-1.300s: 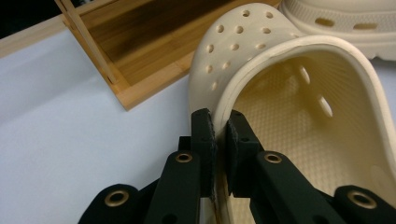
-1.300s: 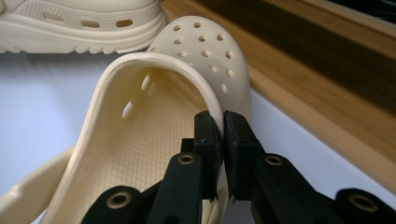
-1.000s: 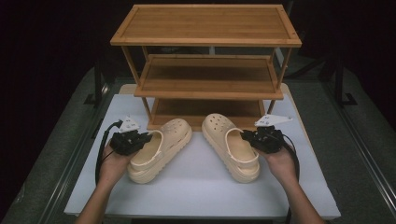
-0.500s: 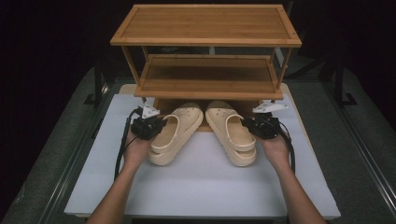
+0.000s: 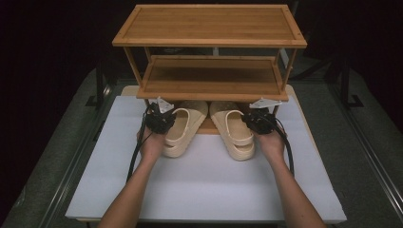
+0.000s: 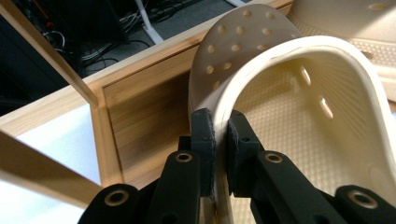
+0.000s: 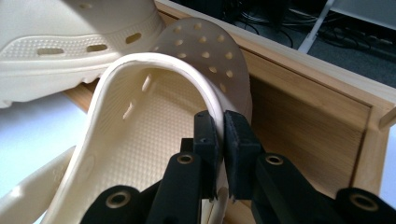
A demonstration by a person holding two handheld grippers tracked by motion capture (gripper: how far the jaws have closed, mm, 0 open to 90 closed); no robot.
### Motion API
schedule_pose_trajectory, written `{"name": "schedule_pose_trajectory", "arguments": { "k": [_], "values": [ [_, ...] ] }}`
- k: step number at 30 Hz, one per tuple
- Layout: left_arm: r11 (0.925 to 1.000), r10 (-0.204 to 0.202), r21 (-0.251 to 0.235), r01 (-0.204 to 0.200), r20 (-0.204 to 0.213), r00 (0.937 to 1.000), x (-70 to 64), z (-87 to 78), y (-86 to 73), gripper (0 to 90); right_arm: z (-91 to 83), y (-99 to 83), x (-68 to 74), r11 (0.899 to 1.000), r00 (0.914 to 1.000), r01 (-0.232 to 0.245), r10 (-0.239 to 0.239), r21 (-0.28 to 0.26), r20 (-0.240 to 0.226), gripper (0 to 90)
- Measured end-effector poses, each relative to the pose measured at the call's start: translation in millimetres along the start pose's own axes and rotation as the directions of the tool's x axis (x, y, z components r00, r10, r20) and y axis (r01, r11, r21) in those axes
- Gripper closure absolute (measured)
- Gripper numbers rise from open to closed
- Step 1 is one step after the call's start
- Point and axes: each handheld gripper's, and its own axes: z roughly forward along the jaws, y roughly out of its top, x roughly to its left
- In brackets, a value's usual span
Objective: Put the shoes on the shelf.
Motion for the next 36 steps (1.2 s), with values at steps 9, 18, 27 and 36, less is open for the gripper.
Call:
{"name": "schedule_pose_trajectory", "arguments": {
  "k": [9, 18, 27, 36],
  "values": [
    [0.9999, -0.016, 0.005, 0.016, 0.017, 0.9997, -6.0, 8.1, 0.0, 77.0, 6.0, 0.6, 1.6, 1.0, 0.9998, -0.018, 0.018, -0.011, -0.011, 79.0],
    [0.9969, -0.074, -0.012, 0.077, 0.183, 0.9804, 15.1, -23.6, -0.2, 40.9, -29.5, 1.4, -4.5, 0.997, 0.9918, -0.069, 0.064, -0.039, -0.11, 50.7],
    [0.9995, -0.029, -0.002, 0.031, 0.319, 0.9474, 31.0, -67.1, -26.4, 18.5, -73.1, -25.2, -5.3, 0.999, 0.9845, -0.032, 0.026, -0.034, -0.174, 36.0],
    [1.0, 0.0, 0.009, -0.004, 0.383, 0.9238, 33.8, -76.0, -72.9, 9.8, -75.0, -65.5, -6.1, 0.999, 0.9662, -0.022, 0.031, 0.036, -0.256, 17.4]
  ]
}}
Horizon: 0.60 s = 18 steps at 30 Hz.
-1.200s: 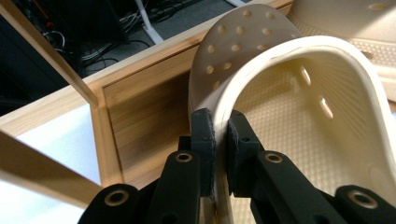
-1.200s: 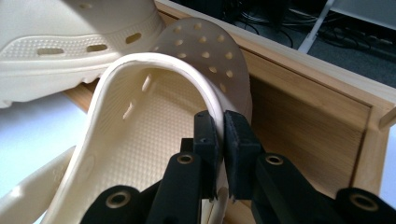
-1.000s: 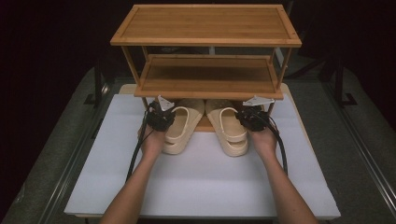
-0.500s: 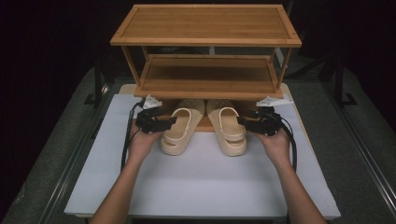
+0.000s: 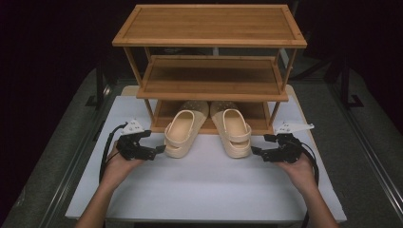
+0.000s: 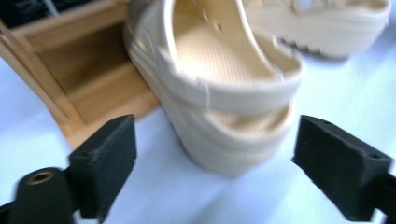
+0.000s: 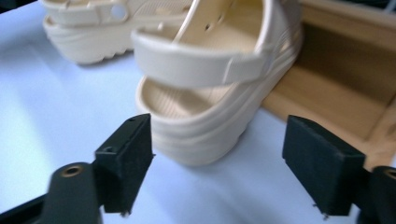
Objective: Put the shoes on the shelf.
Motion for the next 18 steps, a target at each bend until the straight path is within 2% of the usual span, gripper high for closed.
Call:
{"name": "schedule_pose_trajectory", "arguments": {
  "k": [2, 5, 8, 10, 18],
  "values": [
    [0.9998, -0.003, 0.02, 0.002, 0.017, 0.9999, 0.8, 8.0, -2.9, 7.2, 7.1, -1.0, -0.5, 0.999, 0.9999, 0.006, -0.006, 0.034, -0.016, 13.5],
    [0.9979, 0.032, 0.057, -0.033, 0.023, 0.9992, -1.3, 20.3, -4.4, 3.2, 18.4, -1.8, -1.0, 0.998, 0.9988, 0.015, -0.013, 0.056, -0.046, 10.4],
    [0.996, 0.039, 0.079, -0.042, 0.046, 0.9982, -2.8, 29.5, -6.5, 2.4, 30.4, -2.7, -0.2, 0.996, 0.9966, 0.032, -0.026, 0.085, -0.078, 7.7],
    [0.9948, 0.049, 0.087, -0.052, 0.047, 0.9977, -3.2, 35.7, -7.0, 2.2, 38.0, -3.0, 1.4, 0.993, 0.9964, 0.043, -0.035, 0.111, -0.077, 5.8],
    [0.9924, 0.072, 0.096, -0.078, 0.064, 0.9953, -3.6, 54.7, -4.9, 2.2, 53.3, -1.0, 2.1, 0.991, 0.994, 0.058, -0.047, 0.117, -0.098, 6.3]
  ]
}}
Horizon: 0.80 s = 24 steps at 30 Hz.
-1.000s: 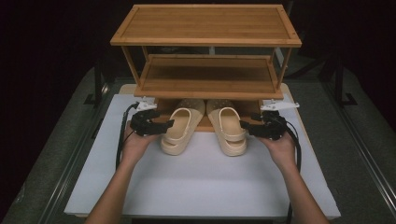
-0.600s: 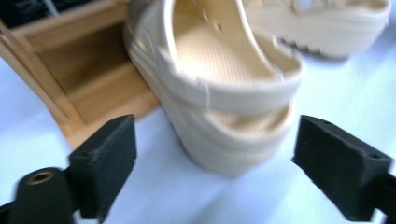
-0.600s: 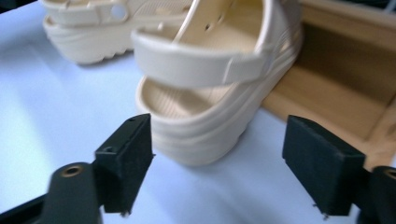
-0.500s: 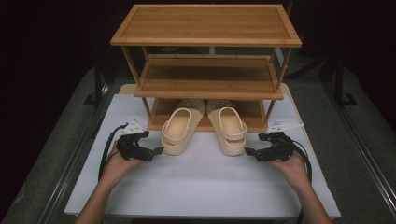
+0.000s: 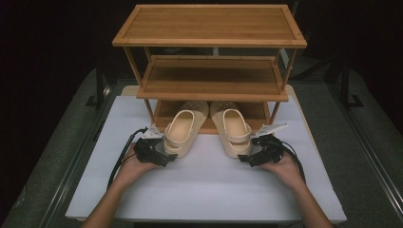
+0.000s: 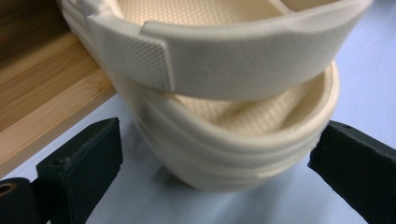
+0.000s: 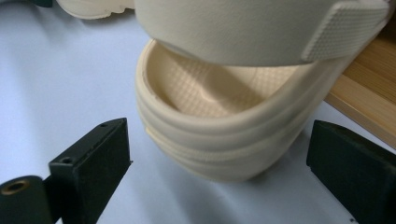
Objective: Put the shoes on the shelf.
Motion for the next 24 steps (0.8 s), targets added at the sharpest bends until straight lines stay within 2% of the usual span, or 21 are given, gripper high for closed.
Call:
{"name": "schedule_pose_trajectory", "arguments": {
  "k": [3, 8, 11, 16, 18, 24],
  "values": [
    [0.9999, 0.017, -0.001, -0.017, -0.002, 0.9999, -1.2, 3.4, 4.0, 2.9, 4.0, 0.2, -2.5, 1.0, 1.0, -0.003, 0.003, 0.002, -0.005, 7.6],
    [0.9999, 0.002, -0.016, -0.002, -0.001, 1.0, -1.7, 7.0, 6.1, 2.9, 5.3, 0.8, -3.6, 1.0, 0.9998, -0.01, 0.01, -0.003, -0.016, 7.6],
    [1.0, -0.005, -0.004, 0.005, -0.001, 1.0, -2.2, 10.5, 12.1, 2.8, 6.6, 3.2, -4.5, 1.0, 0.9996, -0.016, 0.016, -0.012, -0.024, 7.7],
    [0.9999, -0.017, -0.001, 0.017, -0.01, 0.9998, -5.8, 23.8, 25.7, 1.5, 14.0, 14.5, -0.8, 1.0, 0.9997, 0.024, -0.024, 0.004, -0.006, 7.6],
    [0.9998, -0.019, 0.001, 0.019, -0.008, 0.9998, -8.2, 29.5, 30.9, 1.5, 18.0, 18.3, 0.3, 1.0, 0.9996, 0.029, -0.029, -0.001, -0.004, 7.6],
    [1.0, -0.009, -0.001, 0.009, -0.006, 0.9999, -16.2, 50.1, 47.5, 1.5, 30.1, 29.6, -2.4, 0.999, 0.9984, 0.041, -0.04, -0.011, 0.04, 7.5]
  ]
}}
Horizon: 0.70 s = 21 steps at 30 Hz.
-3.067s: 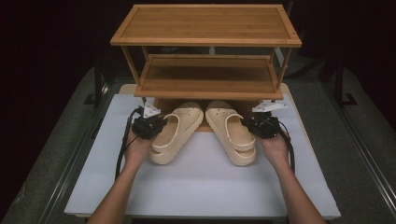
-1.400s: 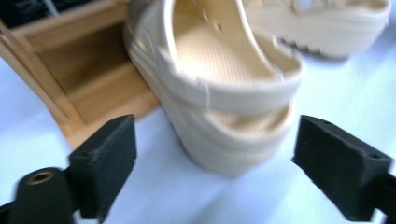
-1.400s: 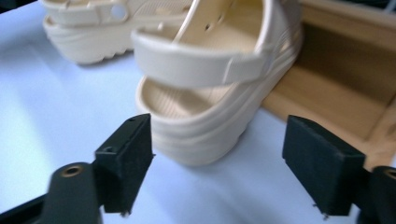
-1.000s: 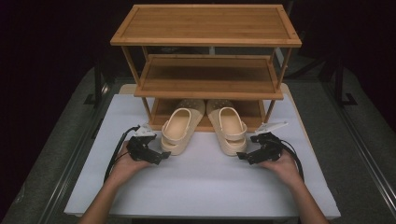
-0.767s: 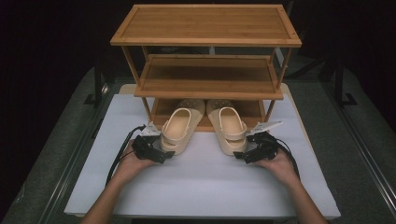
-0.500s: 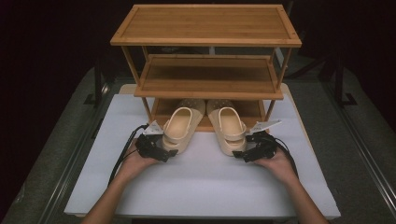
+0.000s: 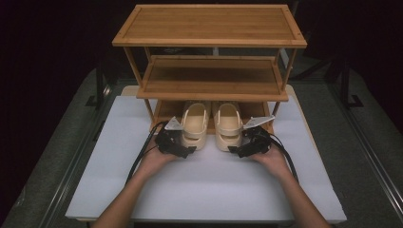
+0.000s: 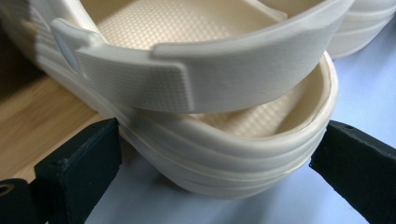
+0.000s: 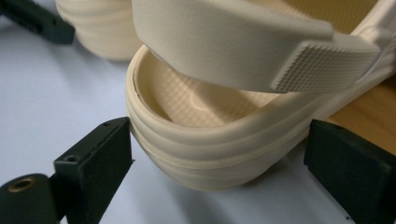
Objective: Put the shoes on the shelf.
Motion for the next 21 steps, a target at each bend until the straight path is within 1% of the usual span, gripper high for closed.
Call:
{"name": "schedule_pose_trajectory", "arguments": {
  "k": [2, 3, 4, 5, 6, 8, 10, 13, 16, 18, 21],
  "values": [
    [1.0, 0.008, 0.004, -0.008, -0.003, 1.0, 1.1, 5.4, 5.0, 1.6, 3.2, 4.0, -1.2, 1.0, 0.9998, 0.01, -0.01, -0.006, 0.015, 7.6],
    [1.0, 0.002, -0.005, -0.002, -0.003, 1.0, 1.1, 8.5, 7.0, 1.6, 4.9, 6.9, -1.7, 1.0, 0.9997, 0.014, -0.014, -0.008, 0.021, 7.6],
    [1.0, 0.0, -0.004, 0.0, -0.004, 1.0, 1.5, 11.0, 9.3, 1.7, 6.8, 9.9, -2.5, 1.0, 0.9995, 0.015, -0.015, -0.01, 0.028, 7.8],
    [1.0, -0.002, -0.001, 0.002, -0.007, 1.0, 2.6, 13.9, 12.3, 1.7, 8.8, 12.3, -3.4, 1.0, 0.9994, 0.014, -0.013, -0.016, 0.032, 7.8],
    [1.0, -0.008, -0.002, 0.008, -0.008, 0.9999, 3.1, 15.6, 14.0, 1.8, 11.8, 15.4, -5.0, 1.0, 0.9992, 0.011, -0.01, -0.01, 0.039, 7.8],
    [1.0, 0.002, -0.001, -0.002, -0.02, 0.9998, 5.7, 20.9, 19.2, 1.7, 15.7, 19.5, -7.0, 1.0, 0.9989, -0.001, 0.002, -0.012, 0.048, 7.7],
    [1.0, -0.008, 0.003, 0.008, -0.027, 0.9996, 9.1, 24.9, 23.3, 1.7, 19.6, 23.2, -11.4, 1.0, 0.998, 0.003, -0.002, -0.016, 0.064, 7.7],
    [0.9999, -0.012, 0.006, 0.013, -0.031, 0.9994, 16.9, 31.5, 30.1, 1.7, 22.9, 27.3, -19.4, 1.0, 0.9971, -0.01, 0.012, -0.019, 0.076, 8.7],
    [0.9999, -0.001, 0.013, 0.001, -0.04, 0.9992, 20.9, 35.2, 35.5, 1.7, 25.4, 28.7, -24.3, 0.999, 0.9958, -0.018, 0.021, -0.035, 0.089, 10.1],
    [0.9998, -0.007, 0.016, 0.008, -0.044, 0.999, 20.7, 35.9, 37.7, 1.7, 26.1, 28.4, -26.3, 0.999, 0.996, -0.026, 0.03, -0.04, 0.084, 10.1],
    [0.9997, 0.008, 0.021, -0.007, -0.05, 0.9987, 18.8, 32.3, 38.3, 3.2, 23.9, 27.6, -24.7, 0.998, 0.9956, -0.032, 0.036, -0.046, 0.086, 12.8]
  ]
}}
